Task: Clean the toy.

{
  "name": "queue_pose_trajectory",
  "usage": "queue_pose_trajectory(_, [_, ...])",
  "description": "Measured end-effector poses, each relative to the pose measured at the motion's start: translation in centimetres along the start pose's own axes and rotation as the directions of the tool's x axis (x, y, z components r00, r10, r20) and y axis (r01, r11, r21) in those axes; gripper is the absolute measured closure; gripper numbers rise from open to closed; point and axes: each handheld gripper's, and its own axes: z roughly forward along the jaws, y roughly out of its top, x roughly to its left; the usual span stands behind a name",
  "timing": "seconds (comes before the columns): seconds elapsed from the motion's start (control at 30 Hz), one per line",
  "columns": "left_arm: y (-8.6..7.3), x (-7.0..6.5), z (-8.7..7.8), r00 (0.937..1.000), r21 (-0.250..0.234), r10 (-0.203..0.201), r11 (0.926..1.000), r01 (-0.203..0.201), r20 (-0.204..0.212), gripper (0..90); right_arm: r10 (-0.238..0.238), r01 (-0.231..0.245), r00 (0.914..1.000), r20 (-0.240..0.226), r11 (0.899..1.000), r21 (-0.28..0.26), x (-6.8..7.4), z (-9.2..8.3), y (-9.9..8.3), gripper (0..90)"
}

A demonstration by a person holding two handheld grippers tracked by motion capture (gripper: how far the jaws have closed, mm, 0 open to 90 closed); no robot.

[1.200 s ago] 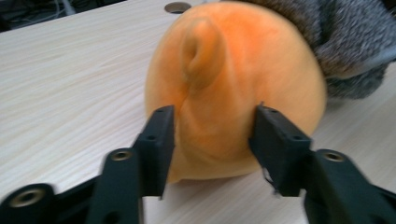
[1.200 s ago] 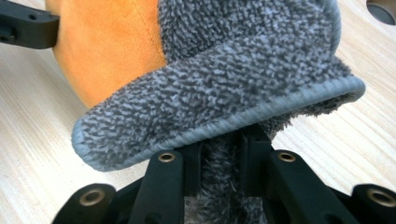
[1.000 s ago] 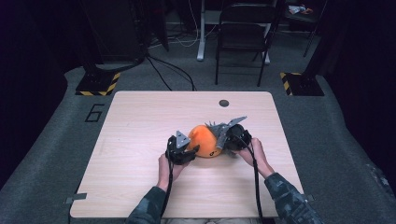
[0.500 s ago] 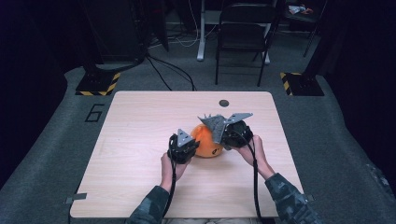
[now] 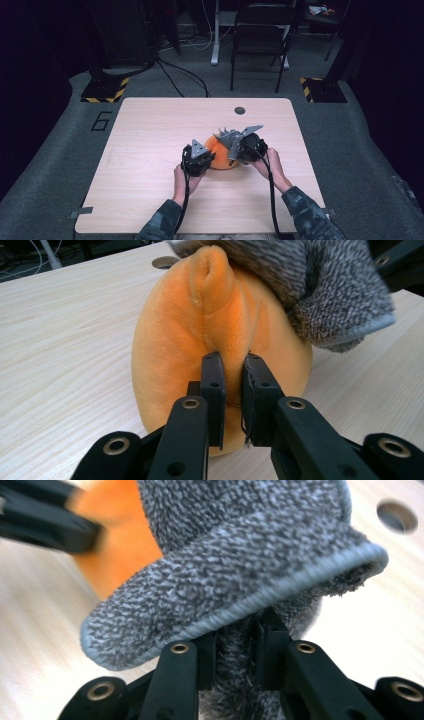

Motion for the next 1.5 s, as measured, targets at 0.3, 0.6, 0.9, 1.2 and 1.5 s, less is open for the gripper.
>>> queue_pose_trajectory(0.3, [-0.1, 0.0, 0.1, 0.9999, -0.011, -0.007, 0.9999, 0.007, 0.008, 80.3, 0.071, -0.073, 0.9972, 0.023, 0.989, 0.129, -2.2, 3.1, -2.2, 75.0])
queue_pose_trajectory(0.6, [-0.2, 0.2, 0.0, 0.9999, -0.019, -0.003, 0.9998, 0.003, 0.017, 79.9, 0.083, -0.083, 0.9965, 0.006, 0.995, 0.062, -2.6, 0.7, -1.0, 74.9])
queue_pose_trajectory(0.9, [-0.1, -0.3, 0.1, 0.9995, -0.022, 0.015, 0.9997, -0.014, 0.027, 79.2, -0.045, 0.039, 0.9982, -0.039, 0.989, -0.14, 1.0, -3.1, 1.6, 74.8])
queue_pose_trajectory(1.2, [-0.2, -0.2, 0.1, 0.9994, -0.023, 0.01, 0.9997, -0.009, 0.033, 78.3, 0.012, -0.013, 0.999, -0.043, 0.999, -0.029, -0.3, -0.5, 0.2, 74.8])
queue_pose_trajectory(1.5, [-0.3, -0.1, 0.2, 0.9992, -0.027, 0.005, 0.9996, -0.004, 0.04, 78.0, 0.058, -0.056, 0.9979, -0.028, 0.997, 0.06, -1.8, 1.2, -1.1, 74.8])
